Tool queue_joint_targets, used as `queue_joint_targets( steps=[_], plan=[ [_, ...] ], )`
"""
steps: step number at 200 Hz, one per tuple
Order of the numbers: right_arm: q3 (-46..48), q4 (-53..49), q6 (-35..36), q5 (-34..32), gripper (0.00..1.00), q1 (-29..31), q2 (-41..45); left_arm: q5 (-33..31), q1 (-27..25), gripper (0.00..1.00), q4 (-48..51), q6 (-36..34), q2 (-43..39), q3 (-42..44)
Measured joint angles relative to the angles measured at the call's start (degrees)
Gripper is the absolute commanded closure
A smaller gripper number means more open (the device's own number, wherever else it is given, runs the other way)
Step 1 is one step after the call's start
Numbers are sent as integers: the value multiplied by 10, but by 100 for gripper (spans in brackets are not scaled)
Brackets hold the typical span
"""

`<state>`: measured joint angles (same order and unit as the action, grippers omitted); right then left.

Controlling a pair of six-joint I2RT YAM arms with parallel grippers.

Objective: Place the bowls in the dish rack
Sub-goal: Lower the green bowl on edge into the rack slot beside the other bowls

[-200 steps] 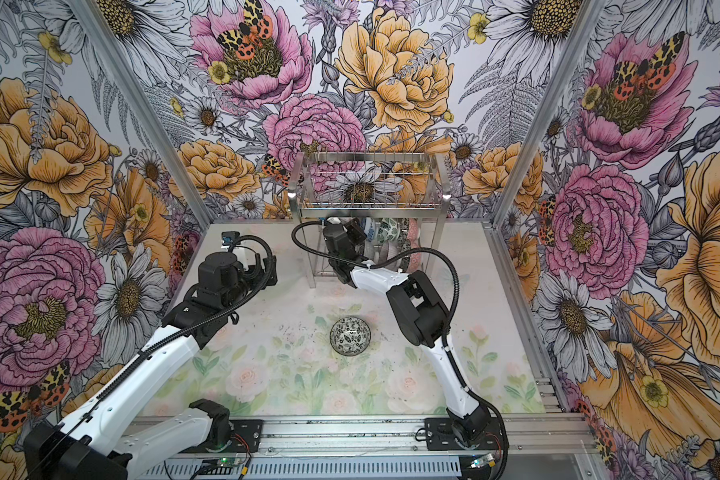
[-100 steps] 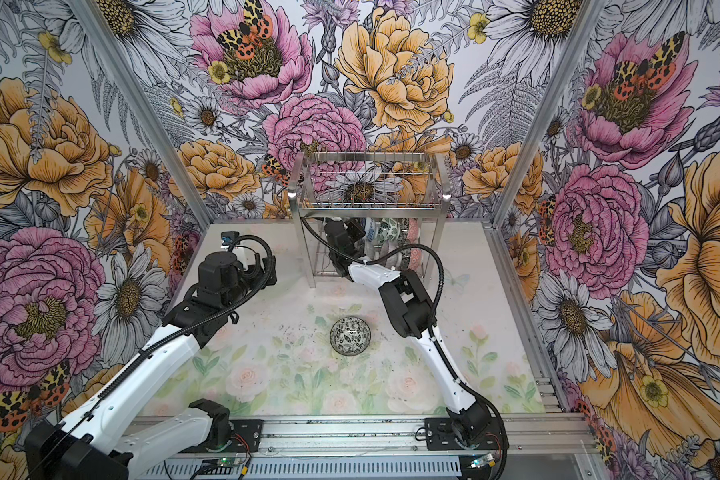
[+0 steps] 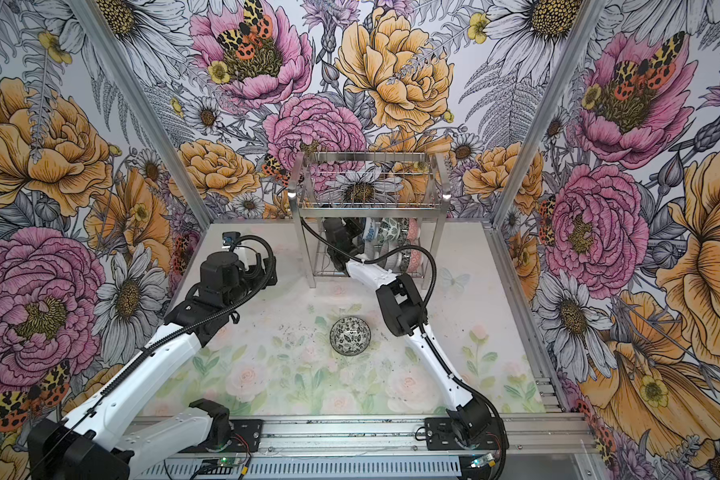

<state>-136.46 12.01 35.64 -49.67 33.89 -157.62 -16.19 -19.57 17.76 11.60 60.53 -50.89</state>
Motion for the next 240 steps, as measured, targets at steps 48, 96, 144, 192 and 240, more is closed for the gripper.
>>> queue_joint_targets(
  steps=[48,96,144,192,240],
  plan=[
    [-11,-15,-2,-1,100,0,-4,0,0,1,-4,0,0,4],
    [-47,-60,-19,-9,100,-2,-15,0,0,1,-7,0,0,15],
    [-55,-86,-46,-9,90,-2,-15,1,3,1,-11,0,0,19],
    [-57,-111,-62,-9,79,-2,-15,3,7,1,-13,0,0,19],
    [-57,-118,-63,-9,78,-1,-15,4,7,1,-13,3,0,20]
  ],
)
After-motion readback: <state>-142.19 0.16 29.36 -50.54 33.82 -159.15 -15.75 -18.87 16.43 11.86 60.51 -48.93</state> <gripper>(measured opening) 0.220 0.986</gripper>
